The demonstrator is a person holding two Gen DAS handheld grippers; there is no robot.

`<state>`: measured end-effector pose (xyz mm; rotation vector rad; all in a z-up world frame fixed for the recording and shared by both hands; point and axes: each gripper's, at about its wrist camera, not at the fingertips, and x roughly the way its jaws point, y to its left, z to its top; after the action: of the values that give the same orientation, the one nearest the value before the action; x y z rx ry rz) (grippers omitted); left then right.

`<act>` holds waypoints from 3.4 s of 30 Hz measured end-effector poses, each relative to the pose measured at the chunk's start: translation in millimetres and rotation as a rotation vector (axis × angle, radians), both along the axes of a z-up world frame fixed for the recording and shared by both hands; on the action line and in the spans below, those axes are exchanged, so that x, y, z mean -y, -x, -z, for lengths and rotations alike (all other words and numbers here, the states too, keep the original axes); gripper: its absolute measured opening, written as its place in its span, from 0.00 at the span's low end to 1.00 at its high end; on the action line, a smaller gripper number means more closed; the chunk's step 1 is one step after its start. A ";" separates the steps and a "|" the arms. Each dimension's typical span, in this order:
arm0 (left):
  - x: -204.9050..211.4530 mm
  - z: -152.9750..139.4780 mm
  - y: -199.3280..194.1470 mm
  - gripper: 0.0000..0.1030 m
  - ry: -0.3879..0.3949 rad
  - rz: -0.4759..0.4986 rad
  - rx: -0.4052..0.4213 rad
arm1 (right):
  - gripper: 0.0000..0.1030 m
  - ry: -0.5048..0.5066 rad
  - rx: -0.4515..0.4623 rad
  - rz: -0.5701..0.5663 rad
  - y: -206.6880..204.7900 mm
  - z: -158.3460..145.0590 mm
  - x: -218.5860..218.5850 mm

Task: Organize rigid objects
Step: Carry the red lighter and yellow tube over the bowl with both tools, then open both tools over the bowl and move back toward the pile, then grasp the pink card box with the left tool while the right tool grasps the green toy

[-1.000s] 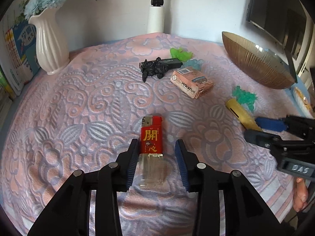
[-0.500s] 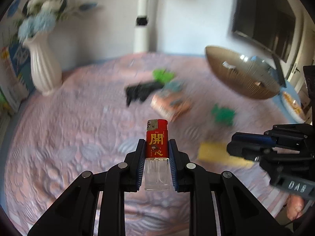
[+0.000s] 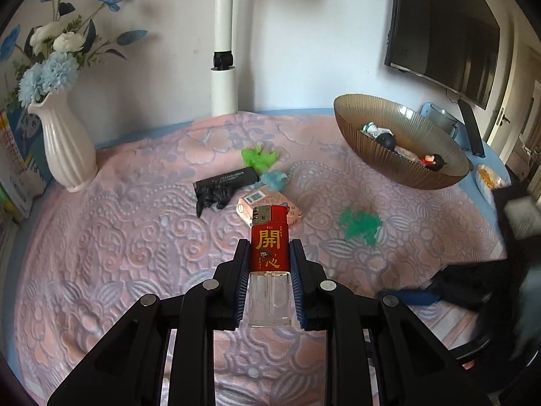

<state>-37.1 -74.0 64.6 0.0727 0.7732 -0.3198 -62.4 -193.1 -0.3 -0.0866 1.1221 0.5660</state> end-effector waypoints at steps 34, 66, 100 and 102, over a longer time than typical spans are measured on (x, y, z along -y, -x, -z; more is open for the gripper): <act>171.1 -75.6 -103.1 0.19 0.103 0.287 0.119 | 0.11 -0.046 0.299 0.586 -104.9 -136.9 260.7; -25.0 -54.4 -39.7 0.92 0.193 -0.065 0.077 | 0.57 -0.096 0.325 0.454 -55.1 -146.0 167.0; -62.8 42.1 -34.3 0.91 0.032 -0.224 -0.074 | 0.77 0.002 0.109 0.337 -52.0 4.5 65.8; -53.1 29.8 -33.3 0.91 0.077 -0.182 -0.067 | 0.77 -0.002 0.119 0.339 -51.5 3.3 66.2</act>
<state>-3.8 -21.0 34.8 -0.0806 0.8270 -0.1793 -11.0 -259.3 -3.6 0.0704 0.9929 0.2553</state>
